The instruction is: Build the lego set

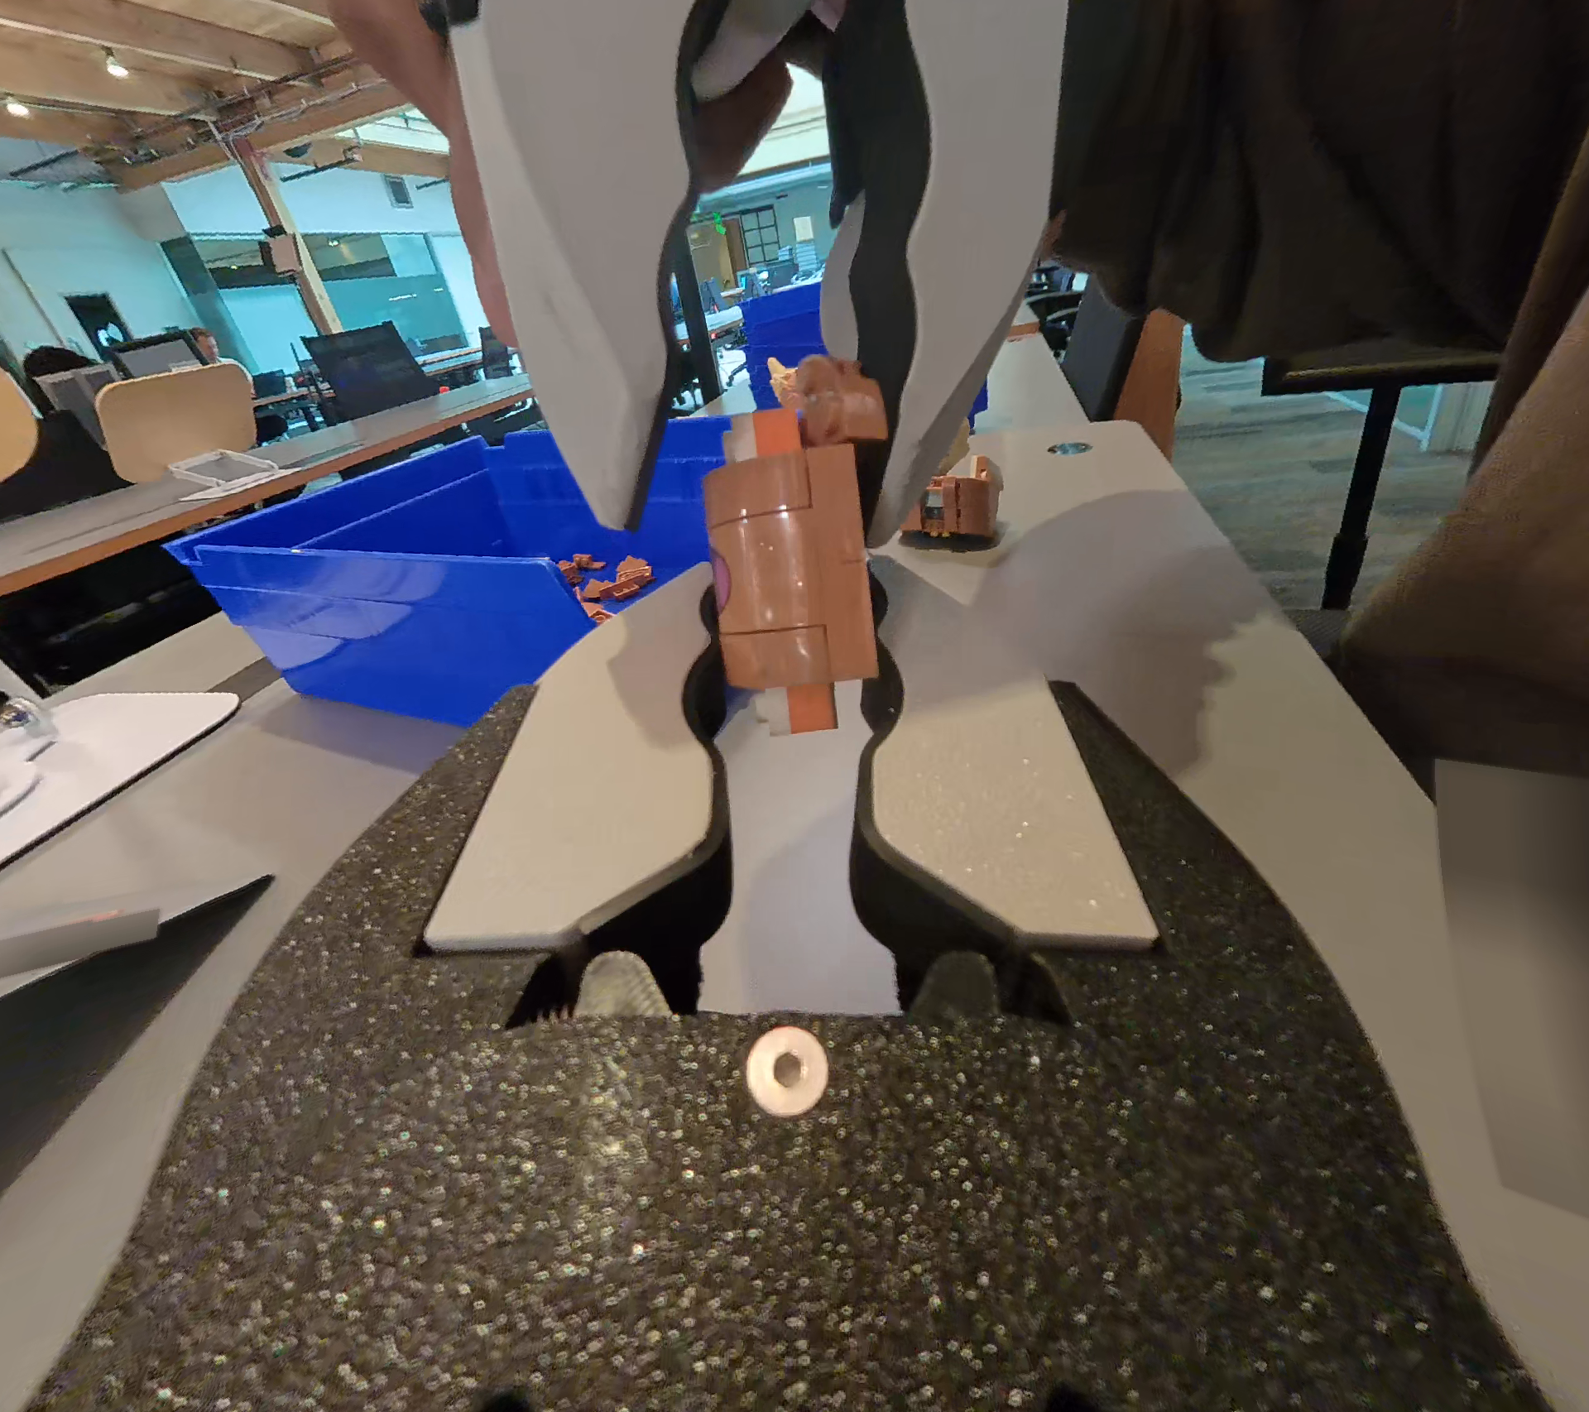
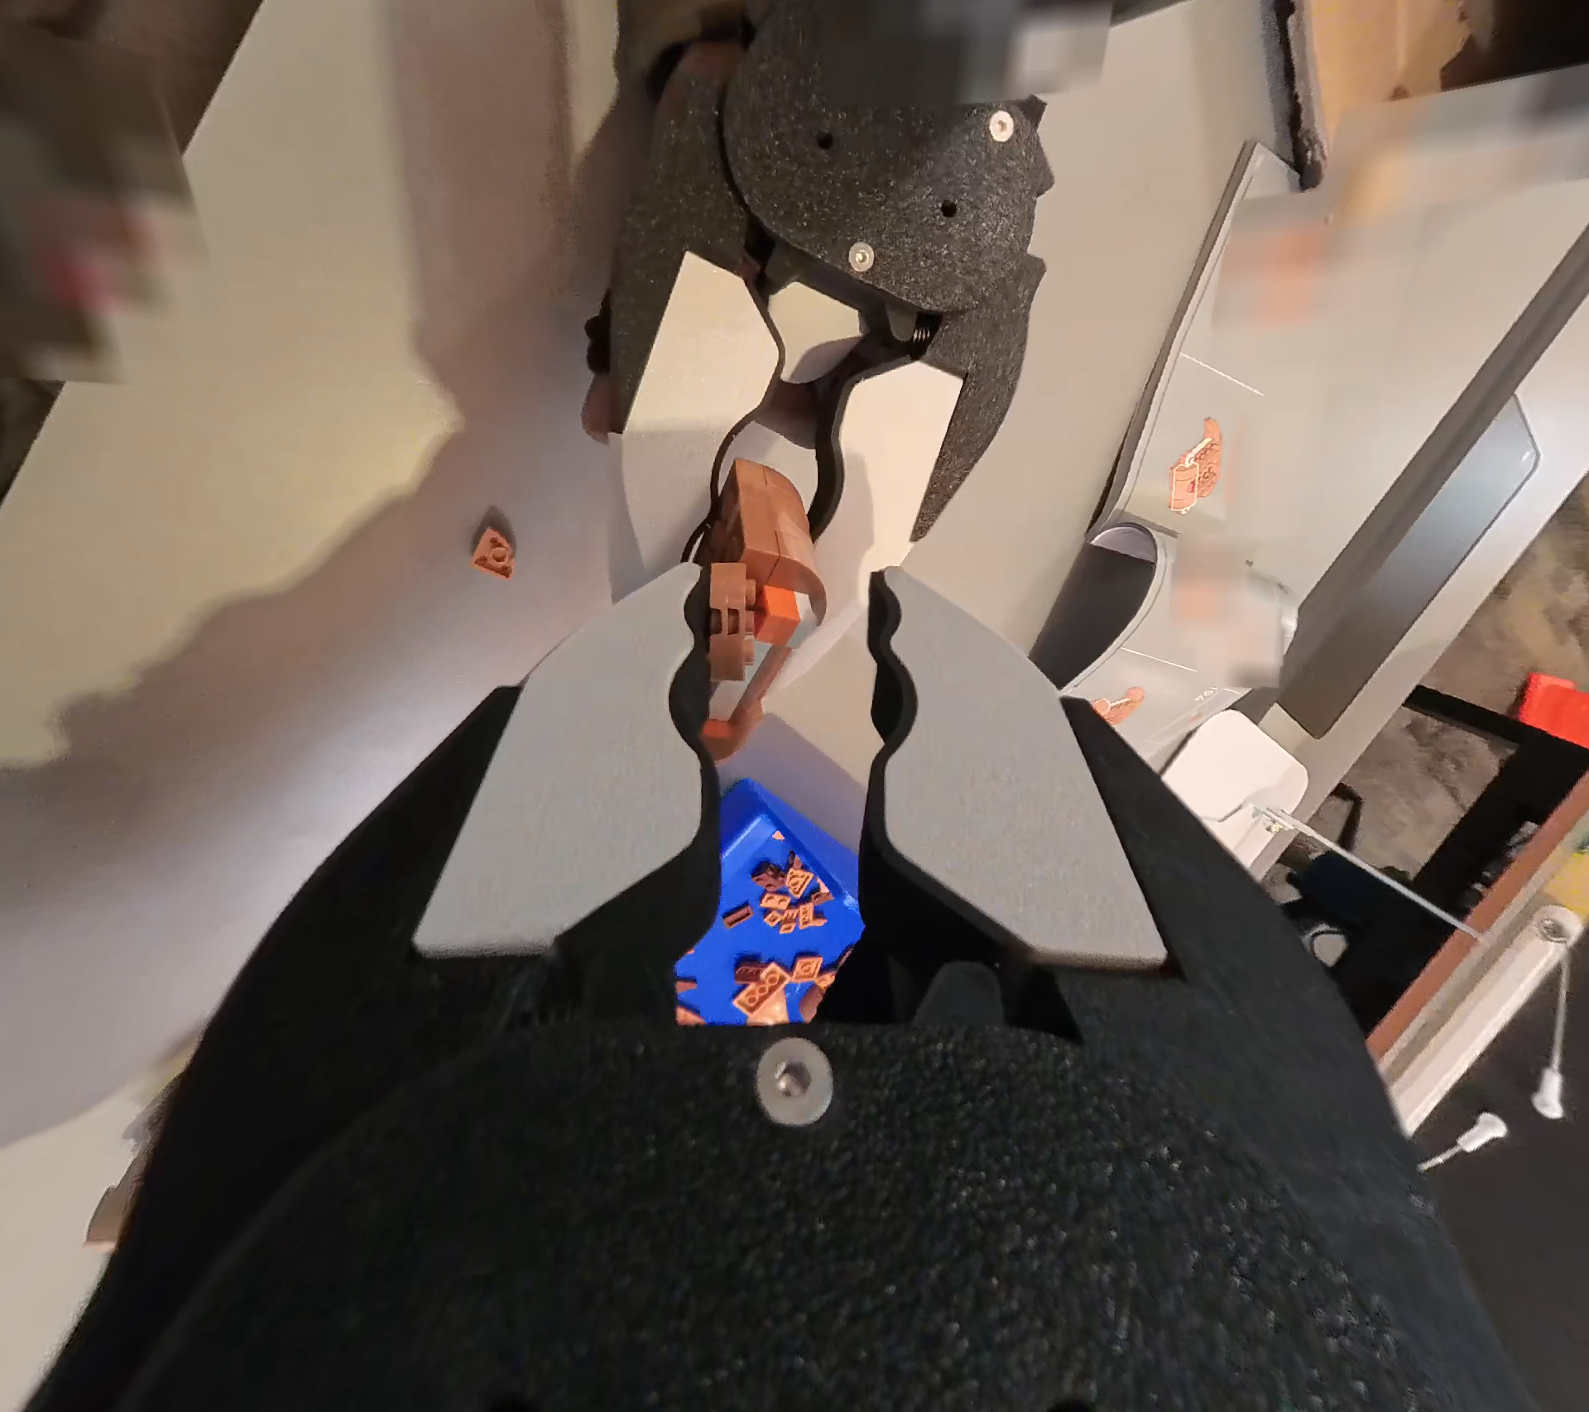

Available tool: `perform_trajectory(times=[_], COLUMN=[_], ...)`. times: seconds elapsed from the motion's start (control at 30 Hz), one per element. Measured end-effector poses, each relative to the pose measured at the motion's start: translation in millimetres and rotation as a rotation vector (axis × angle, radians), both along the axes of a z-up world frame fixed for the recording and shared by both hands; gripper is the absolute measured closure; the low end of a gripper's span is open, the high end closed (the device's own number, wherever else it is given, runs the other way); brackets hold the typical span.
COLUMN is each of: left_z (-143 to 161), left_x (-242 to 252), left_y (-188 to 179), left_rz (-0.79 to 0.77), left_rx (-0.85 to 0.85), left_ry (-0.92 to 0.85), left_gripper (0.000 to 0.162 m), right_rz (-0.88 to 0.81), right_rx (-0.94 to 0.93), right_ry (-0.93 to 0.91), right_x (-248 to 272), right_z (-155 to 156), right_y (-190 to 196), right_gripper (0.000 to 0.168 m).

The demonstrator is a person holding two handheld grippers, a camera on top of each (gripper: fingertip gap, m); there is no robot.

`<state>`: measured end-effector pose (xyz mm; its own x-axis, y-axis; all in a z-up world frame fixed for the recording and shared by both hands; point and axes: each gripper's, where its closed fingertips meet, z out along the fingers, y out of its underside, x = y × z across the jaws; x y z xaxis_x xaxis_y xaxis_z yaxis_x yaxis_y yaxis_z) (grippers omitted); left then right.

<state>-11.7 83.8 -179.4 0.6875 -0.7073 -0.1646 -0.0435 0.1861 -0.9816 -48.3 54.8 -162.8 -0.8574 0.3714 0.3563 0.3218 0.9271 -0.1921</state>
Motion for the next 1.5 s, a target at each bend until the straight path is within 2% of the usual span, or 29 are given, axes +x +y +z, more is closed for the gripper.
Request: perform_trajectory(times=[0.6, 0.97, 1.5], left_z=[2.1, 4.7, 6.0], left_x=[-1.1, -4.0, -3.0], left_y=[1.1, 2.4, 1.3], left_rz=[-0.011, -0.022, -0.044], left_rx=[-0.019, -0.045, -0.052], left_ry=[-0.049, -0.101, -0.12], left_gripper=[0.134, 0.134, 0.134], right_rz=[-0.024, -0.107, -0.111], right_rx=[-0.038, -0.078, -0.138], right_ry=[-0.132, -0.142, -0.163], right_x=[-4.7, -8.6, -5.4], right_z=[0.0, 1.2, 4.1], right_y=[-0.7, 2.9, -1.7], right_gripper=[0.13, 0.13, 0.129])
